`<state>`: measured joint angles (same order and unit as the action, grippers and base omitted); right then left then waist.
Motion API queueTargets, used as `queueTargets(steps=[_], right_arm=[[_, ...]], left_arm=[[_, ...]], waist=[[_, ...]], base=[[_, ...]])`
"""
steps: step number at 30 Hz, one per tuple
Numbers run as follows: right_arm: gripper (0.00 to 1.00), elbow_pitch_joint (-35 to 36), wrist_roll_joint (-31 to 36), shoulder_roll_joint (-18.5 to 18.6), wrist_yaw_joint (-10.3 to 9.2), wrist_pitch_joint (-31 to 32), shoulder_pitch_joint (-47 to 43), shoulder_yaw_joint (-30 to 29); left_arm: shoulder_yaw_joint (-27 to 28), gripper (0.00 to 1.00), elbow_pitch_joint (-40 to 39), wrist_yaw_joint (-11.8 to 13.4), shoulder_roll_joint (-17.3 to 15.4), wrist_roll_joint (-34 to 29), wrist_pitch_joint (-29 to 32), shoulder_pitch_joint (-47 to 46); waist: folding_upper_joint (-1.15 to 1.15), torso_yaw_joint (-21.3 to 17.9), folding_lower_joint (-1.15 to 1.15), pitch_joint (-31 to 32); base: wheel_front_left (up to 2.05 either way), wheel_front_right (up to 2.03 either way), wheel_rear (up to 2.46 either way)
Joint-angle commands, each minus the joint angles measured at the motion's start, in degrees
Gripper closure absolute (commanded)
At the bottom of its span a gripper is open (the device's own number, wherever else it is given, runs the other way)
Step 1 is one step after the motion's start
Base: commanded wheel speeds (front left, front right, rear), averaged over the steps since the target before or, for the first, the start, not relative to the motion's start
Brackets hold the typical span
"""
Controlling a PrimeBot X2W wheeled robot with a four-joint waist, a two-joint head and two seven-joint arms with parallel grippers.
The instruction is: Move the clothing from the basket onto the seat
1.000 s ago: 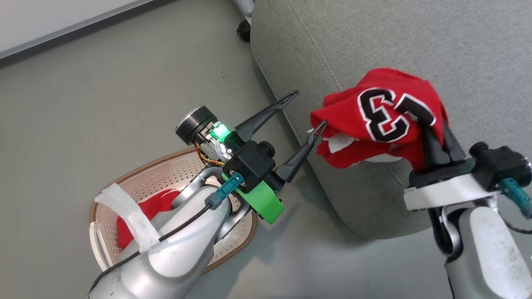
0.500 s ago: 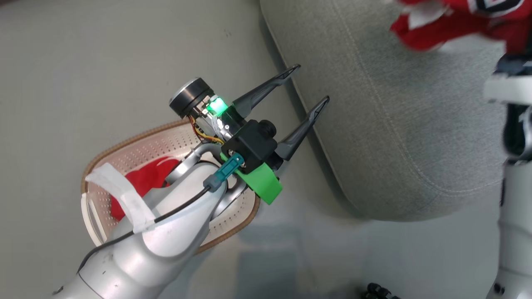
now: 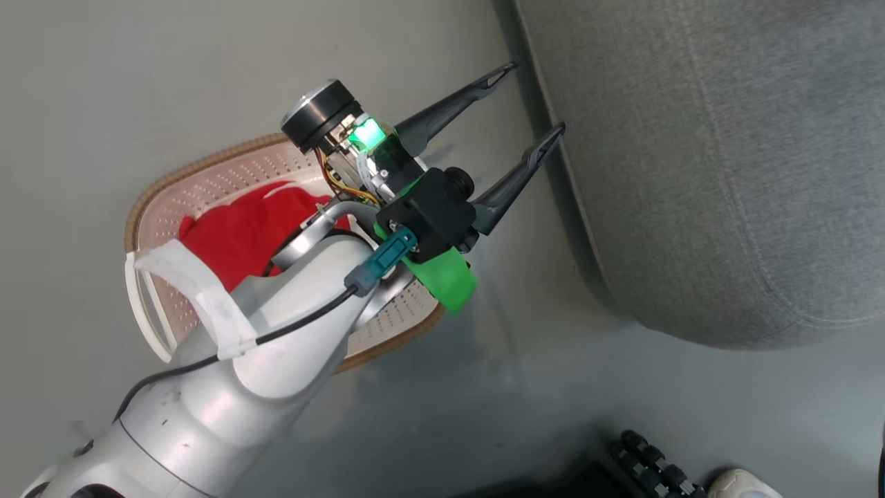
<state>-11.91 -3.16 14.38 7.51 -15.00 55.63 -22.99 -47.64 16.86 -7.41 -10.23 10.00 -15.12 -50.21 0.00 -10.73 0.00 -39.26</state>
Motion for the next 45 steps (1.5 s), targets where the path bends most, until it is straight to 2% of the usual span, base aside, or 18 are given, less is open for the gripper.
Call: queueTargets(steps=[1, 7, 15, 21, 23, 24, 32, 45], right_arm=[[1.0, -2.3, -0.4, 0.9, -0.04, -0.3, 1.6, -0.1], [1.0, -11.5, 0.2, 0.5, -0.04, -0.3, 3.4, -0.1], [1.0, -20.1, 1.6, 0.4, -0.05, -0.3, 0.9, -2.4], [1.0, -23.0, 1.9, -0.1, -0.05, -0.3, 0.1, -2.8], [0.5, -23.0, 2.0, -0.1, -0.05, -0.3, -0.6, -2.7], [0.0, -23.0, 2.1, -0.1, -0.05, -0.3, -1.0, -2.8], [0.0, -18.0, 1.4, -2.7, -0.05, -0.3, -8.5, -2.0], [0.0, -4.9, -0.2, -5.8, -0.05, -0.3, -23.6, 6.2]], left_arm=[[0.0, 0.0, -0.1, -0.1, -0.6, -0.4, -0.1, -1.3], [-0.1, 0.0, -0.1, -0.1, -0.9, -0.4, -0.1, -2.3], [0.3, 0.0, -0.3, 0.1, -0.5, -0.2, -0.1, -2.3], [0.7, 0.0, -0.1, 0.3, -1.0, -0.2, -0.1, -1.1], [0.7, 0.0, 0.1, 0.3, -0.8, -0.1, -0.1, -0.7], [0.8, 0.0, 0.1, 0.3, -0.7, 0.0, -0.1, -0.5], [2.4, 0.0, -0.2, 0.9, 0.1, 1.0, -0.1, 2.4], [9.1, 0.0, -0.6, 2.4, 0.7, 2.9, -0.1, 12.8]], waist=[[0.0, 1.5, 0.0, -3.4], [0.0, 2.0, 0.0, -5.4], [0.0, 3.0, 0.0, -5.7], [0.0, 2.7, 0.0, -4.8], [0.0, 2.6, 0.0, -4.1], [0.0, 2.5, 0.0, -3.7], [0.0, 2.1, 0.0, 2.0], [0.0, 4.4, 0.0, 13.4]], base=[[0.0, 0.0, 0.0], [0.0, 0.0, 0.0], [0.0, 0.0, 0.0], [0.0, 0.0, 0.0], [0.0, 0.0, 0.0], [0.0, 0.0, 0.0], [0.0, 0.0, 0.0], [0.0, 0.0, 0.0]])
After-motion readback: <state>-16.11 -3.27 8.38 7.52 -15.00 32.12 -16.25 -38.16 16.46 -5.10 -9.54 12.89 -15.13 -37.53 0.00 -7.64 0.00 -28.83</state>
